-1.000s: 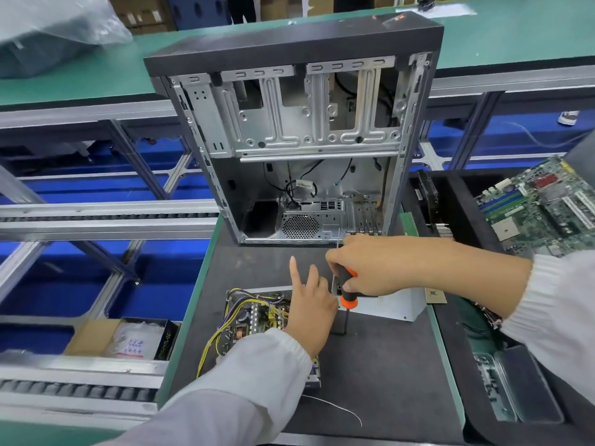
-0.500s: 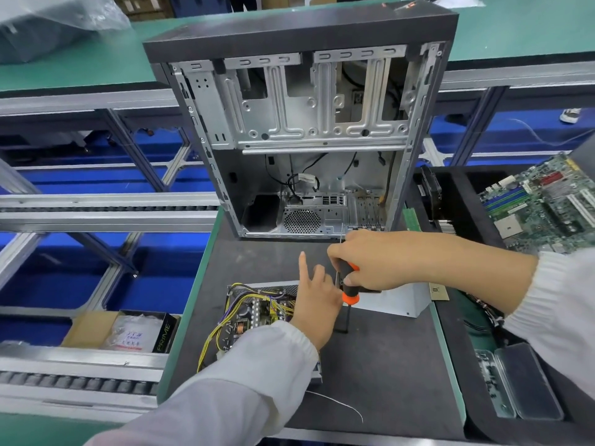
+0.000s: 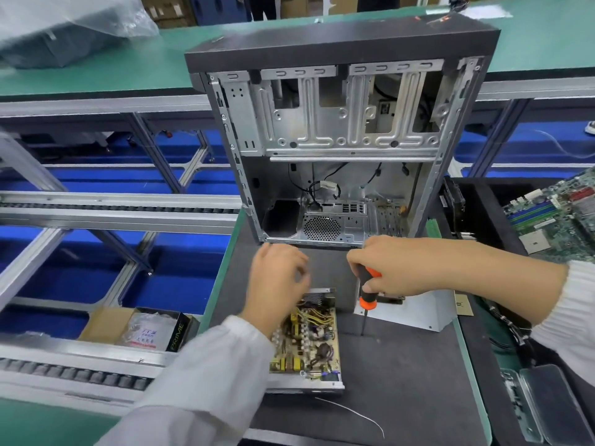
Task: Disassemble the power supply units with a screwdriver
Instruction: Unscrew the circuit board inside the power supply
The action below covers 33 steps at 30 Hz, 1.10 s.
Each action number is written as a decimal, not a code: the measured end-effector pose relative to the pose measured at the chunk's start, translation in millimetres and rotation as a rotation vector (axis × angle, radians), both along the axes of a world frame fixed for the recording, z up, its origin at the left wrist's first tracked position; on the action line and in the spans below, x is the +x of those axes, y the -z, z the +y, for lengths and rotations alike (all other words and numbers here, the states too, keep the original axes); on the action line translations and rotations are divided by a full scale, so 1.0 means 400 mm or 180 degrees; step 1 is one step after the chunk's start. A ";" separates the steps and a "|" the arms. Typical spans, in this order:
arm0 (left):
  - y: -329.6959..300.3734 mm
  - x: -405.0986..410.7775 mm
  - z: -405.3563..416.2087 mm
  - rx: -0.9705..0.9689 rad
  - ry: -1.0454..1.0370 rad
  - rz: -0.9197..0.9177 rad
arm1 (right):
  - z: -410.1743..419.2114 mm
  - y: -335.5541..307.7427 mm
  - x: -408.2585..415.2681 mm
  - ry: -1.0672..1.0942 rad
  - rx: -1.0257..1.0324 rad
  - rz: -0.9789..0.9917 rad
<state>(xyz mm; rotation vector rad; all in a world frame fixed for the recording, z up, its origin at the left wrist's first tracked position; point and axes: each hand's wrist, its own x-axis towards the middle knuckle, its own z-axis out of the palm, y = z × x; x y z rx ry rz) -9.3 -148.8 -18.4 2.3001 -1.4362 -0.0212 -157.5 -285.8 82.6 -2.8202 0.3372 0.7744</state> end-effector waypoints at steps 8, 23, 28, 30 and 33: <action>0.060 0.226 0.231 -0.0119 -0.0638 0.1723 | 0.028 0.055 0.030 0.0343 0.0177 -0.1069; 0.216 0.215 0.313 0.0289 0.0063 0.1783 | 0.187 0.182 0.026 0.1310 0.1284 -0.2037; 0.216 0.233 0.305 0.0202 0.0090 0.1862 | 0.227 0.223 -0.002 0.0962 0.0617 -0.1657; 0.213 0.239 0.295 0.0044 0.0218 0.1928 | 0.228 0.241 0.008 0.1232 0.0421 -0.1665; 0.206 0.232 0.276 -0.0009 0.0574 0.2300 | 0.230 0.277 0.029 0.1334 0.0188 -0.1336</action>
